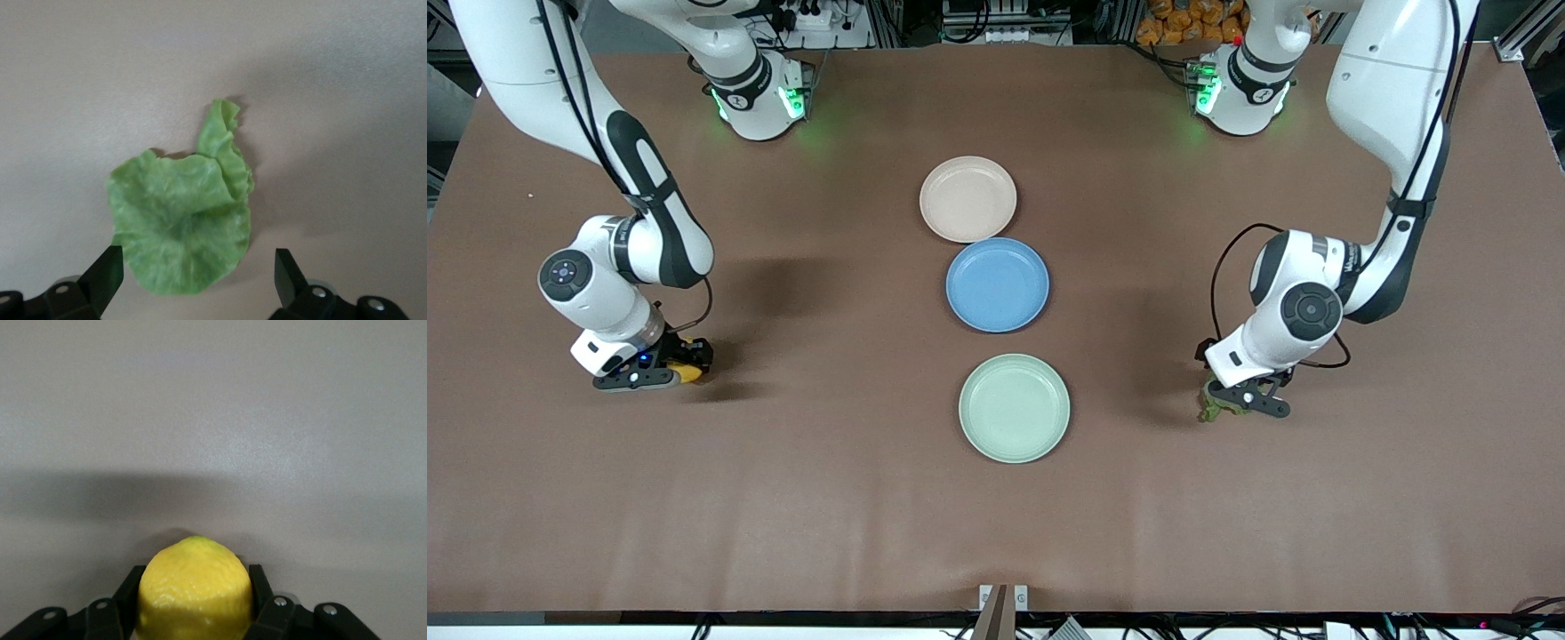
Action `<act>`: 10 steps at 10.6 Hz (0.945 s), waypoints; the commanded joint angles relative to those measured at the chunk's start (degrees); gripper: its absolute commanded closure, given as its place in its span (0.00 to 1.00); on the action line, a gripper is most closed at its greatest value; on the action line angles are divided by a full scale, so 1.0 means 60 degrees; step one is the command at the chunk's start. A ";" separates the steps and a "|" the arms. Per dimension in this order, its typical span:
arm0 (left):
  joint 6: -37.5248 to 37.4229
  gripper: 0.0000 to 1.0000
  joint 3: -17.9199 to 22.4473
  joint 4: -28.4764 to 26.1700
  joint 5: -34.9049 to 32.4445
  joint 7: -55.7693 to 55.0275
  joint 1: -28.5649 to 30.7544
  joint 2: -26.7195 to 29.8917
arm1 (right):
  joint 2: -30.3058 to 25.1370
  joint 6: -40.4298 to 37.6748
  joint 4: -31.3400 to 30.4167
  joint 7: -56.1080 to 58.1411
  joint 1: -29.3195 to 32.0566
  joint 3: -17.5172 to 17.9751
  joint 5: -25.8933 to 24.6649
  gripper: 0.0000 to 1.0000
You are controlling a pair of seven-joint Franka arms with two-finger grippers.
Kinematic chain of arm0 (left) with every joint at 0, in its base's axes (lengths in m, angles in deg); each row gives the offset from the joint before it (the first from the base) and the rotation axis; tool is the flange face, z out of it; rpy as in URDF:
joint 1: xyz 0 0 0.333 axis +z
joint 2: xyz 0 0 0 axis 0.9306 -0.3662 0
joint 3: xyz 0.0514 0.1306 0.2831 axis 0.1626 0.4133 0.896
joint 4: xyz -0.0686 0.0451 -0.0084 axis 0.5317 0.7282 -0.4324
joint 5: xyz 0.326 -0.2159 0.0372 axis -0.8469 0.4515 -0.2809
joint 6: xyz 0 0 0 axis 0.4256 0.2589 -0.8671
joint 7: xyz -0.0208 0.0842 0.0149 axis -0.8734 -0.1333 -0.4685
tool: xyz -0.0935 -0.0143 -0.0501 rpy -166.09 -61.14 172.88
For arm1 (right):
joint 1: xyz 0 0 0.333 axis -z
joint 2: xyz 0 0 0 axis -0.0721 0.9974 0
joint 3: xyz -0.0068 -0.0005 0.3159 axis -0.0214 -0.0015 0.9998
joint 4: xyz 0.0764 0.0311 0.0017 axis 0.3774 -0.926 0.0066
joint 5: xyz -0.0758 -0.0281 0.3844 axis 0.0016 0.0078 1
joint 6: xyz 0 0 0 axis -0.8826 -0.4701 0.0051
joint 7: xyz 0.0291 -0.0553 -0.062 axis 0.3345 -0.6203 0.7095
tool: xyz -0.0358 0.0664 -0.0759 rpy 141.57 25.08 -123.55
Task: Place lemon and lettuce in plates
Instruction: 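Close the right gripper on the lemon while the left gripper grasps lettuce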
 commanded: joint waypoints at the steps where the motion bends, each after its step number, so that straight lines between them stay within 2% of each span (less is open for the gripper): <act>1: 0.0048 0.00 -0.0006 0.0700 -0.0152 0.0183 0.0053 -0.0667 | -0.0288 -0.1855 0.0989 0.0144 0.0009 0.0053 0.0240 0.98; 3: 0.0048 0.00 -0.0006 0.0730 -0.0137 0.0183 0.0054 -0.0828 | -0.0332 -0.2718 0.1501 0.0158 -0.0006 0.0082 0.0240 0.98; 5: 0.0048 0.00 -0.0006 0.0745 -0.0151 0.0198 0.0054 -0.0989 | -0.0478 -0.3540 0.1883 0.0158 -0.0021 0.0301 0.0633 0.98; 6: 0.0048 0.22 -0.0020 0.0745 -0.0093 0.0024 0.0054 -0.1004 | -0.0580 -0.4095 0.2117 0.0144 -0.0035 0.0462 0.0650 0.98; 7: 0.0092 0.96 -0.0035 0.0745 0.0270 -0.0167 0.0039 -0.1004 | -0.0697 -0.4550 0.2221 0.0129 -0.0079 0.0565 0.0650 0.98; 8: 0.0194 1.00 -0.0021 0.0731 0.0476 -0.0197 -0.0048 -0.1019 | -0.0829 -0.5018 0.2353 0.0172 -0.0094 0.0580 0.0650 0.98; 10: 0.0297 1.00 -0.0035 0.0730 0.0508 -0.0227 -0.0063 -0.1034 | -0.1107 -0.5985 0.2471 0.0159 -0.0196 0.1046 0.0650 0.98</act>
